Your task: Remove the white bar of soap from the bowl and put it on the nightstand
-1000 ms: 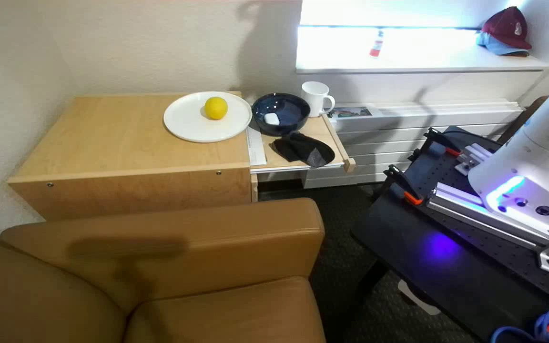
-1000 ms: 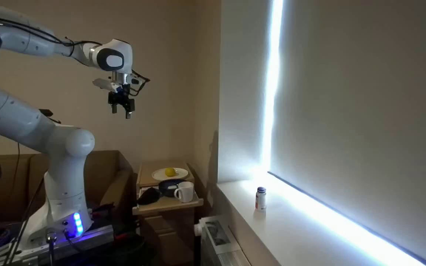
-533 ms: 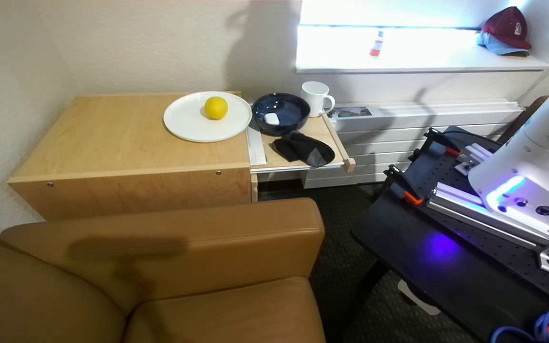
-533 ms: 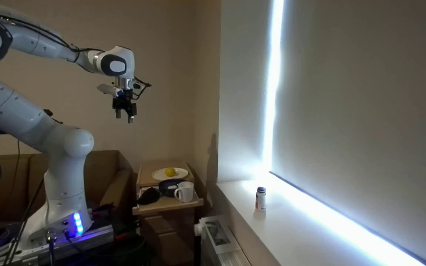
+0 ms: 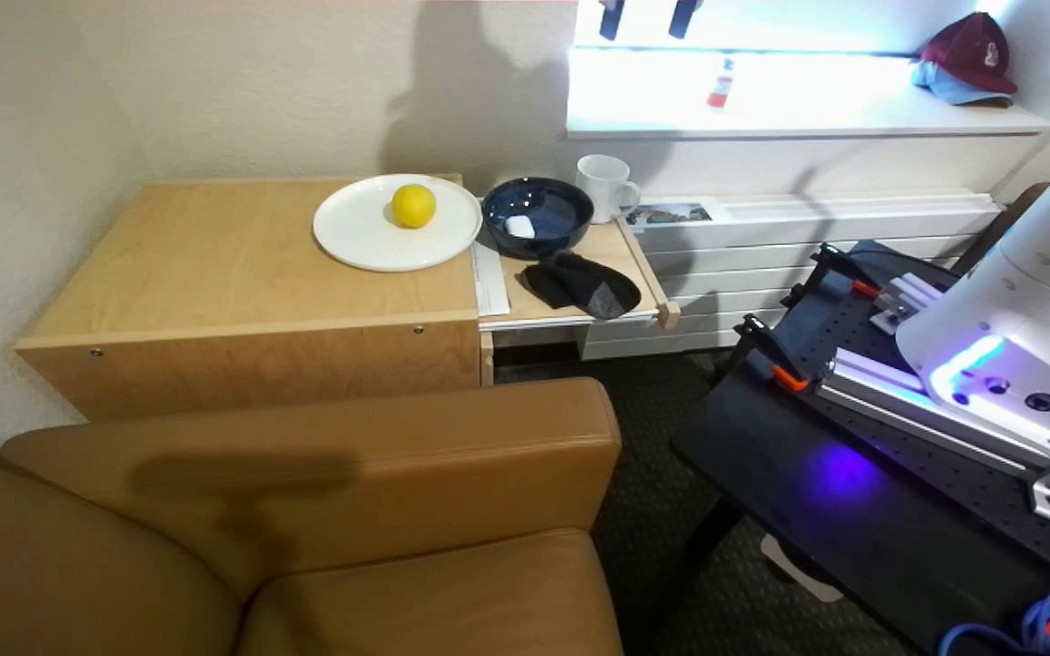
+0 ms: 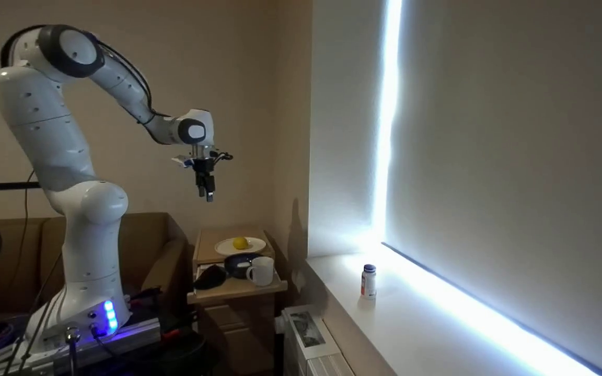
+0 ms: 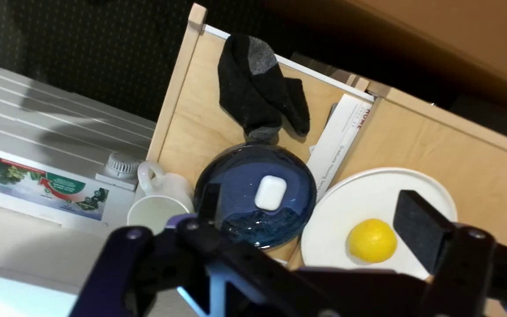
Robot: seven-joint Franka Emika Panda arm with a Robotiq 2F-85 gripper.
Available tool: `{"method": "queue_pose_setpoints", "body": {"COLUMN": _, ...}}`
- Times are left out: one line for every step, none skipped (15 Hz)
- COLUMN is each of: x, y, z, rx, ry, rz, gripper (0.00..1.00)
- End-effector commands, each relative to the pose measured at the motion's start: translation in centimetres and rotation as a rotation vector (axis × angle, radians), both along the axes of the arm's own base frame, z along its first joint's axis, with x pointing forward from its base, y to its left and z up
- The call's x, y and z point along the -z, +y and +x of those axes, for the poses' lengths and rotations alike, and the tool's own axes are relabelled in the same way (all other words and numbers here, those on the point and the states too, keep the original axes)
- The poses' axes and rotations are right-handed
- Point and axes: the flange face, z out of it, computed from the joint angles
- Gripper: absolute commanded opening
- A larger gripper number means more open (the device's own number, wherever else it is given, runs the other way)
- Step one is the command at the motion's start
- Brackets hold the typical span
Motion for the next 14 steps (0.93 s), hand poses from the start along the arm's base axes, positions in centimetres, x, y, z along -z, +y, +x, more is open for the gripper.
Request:
{"method": "queue_pose_setpoints", "body": {"x": 3.2, "y": 0.5, "z": 6.5, "rx": 0.107, "ry": 0.135, "rz": 0.08, "gripper": 1.0}}
{"method": "queue_pose_setpoints", "body": {"x": 2.1, "y": 0.1, "z": 2.8, "rx": 0.08, "ry": 0.06, "rz": 0.023, "gripper": 1.0}}
{"method": "queue_pose_setpoints", "body": {"x": 2.9, "y": 0.2, "z": 4.3, "rx": 0.096, "ry": 0.085, "rz": 0.048, "gripper": 1.0}}
{"method": "queue_pose_setpoints", "body": {"x": 3.4, "y": 0.3, "z": 5.5, "rx": 0.106, "ry": 0.1, "rz": 0.061, "gripper": 1.0}}
{"method": "queue_pose_setpoints", "body": {"x": 3.8, "y": 0.3, "z": 6.2, "rx": 0.11, "ry": 0.11, "rz": 0.068, "gripper": 1.0}}
{"method": "queue_pose_setpoints", "body": {"x": 3.9, "y": 0.4, "z": 6.5, "rx": 0.111, "ry": 0.115, "rz": 0.07, "gripper": 1.0}}
{"method": "queue_pose_setpoints", "body": {"x": 5.2, "y": 0.4, "z": 7.3, "rx": 0.13, "ry": 0.124, "rz": 0.05, "gripper": 1.0}}
{"method": "queue_pose_setpoints", "body": {"x": 6.7, "y": 0.2, "z": 8.2, "rx": 0.157, "ry": 0.143, "rz": 0.048, "gripper": 1.0}}
{"method": "queue_pose_setpoints", "body": {"x": 8.7, "y": 0.1, "z": 9.0, "rx": 0.198, "ry": 0.159, "rz": 0.031, "gripper": 1.0}}
{"method": "queue_pose_setpoints", "body": {"x": 10.2, "y": -0.2, "z": 9.5, "rx": 0.22, "ry": 0.171, "rz": 0.035, "gripper": 1.0}}
{"method": "queue_pose_setpoints", "body": {"x": 11.9, "y": -0.6, "z": 10.2, "rx": 0.235, "ry": 0.185, "rz": 0.06, "gripper": 1.0}}
{"method": "queue_pose_setpoints", "body": {"x": 13.4, "y": -1.1, "z": 11.0, "rx": 0.265, "ry": 0.178, "rz": 0.073, "gripper": 1.0}}
{"method": "queue_pose_setpoints", "body": {"x": 14.8, "y": -1.6, "z": 11.8, "rx": 0.296, "ry": 0.176, "rz": 0.093, "gripper": 1.0}}
{"method": "queue_pose_setpoints", "body": {"x": 16.2, "y": -2.2, "z": 12.7, "rx": 0.325, "ry": 0.163, "rz": 0.114, "gripper": 1.0}}
